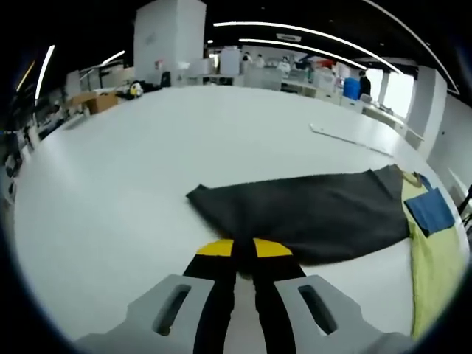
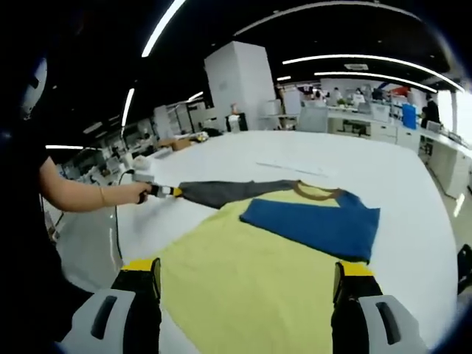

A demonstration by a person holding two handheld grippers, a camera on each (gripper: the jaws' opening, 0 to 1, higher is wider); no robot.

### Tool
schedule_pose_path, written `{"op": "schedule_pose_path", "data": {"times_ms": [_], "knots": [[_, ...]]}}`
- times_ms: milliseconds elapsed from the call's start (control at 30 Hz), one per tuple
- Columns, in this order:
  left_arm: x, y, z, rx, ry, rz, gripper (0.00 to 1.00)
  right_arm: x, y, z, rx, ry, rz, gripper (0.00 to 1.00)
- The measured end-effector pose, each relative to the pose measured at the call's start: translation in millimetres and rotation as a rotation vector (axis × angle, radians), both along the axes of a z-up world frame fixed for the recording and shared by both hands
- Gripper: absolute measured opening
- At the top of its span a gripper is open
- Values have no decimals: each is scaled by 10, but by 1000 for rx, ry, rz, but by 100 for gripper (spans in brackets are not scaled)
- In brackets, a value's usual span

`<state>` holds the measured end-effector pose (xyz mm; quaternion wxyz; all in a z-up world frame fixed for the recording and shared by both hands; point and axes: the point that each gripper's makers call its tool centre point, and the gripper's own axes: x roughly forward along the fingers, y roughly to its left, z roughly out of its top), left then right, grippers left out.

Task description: Fold the garment on the visible template until the final outline fits inside the template.

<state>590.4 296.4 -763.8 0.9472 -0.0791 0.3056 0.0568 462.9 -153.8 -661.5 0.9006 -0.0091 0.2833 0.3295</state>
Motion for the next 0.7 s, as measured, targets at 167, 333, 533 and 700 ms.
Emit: {"op": "schedule_pose_path", "data": {"times_ms": [167, 333, 533, 700], "knots": [[-16, 16, 4, -48, -3, -5, 7, -38, -61, -59, -28, 7, -4, 96], [-65, -3, 12, -37, 13, -16, 13, -65, -85, -99, -43, 14, -16, 96], [-106, -57, -3, -45, 43, 0, 15, -99, -65, -104, -63, 6, -7, 95], [-88, 9, -29, -78, 41, 64, 4, -122, -96, -100, -66, 2, -22, 95]]}}
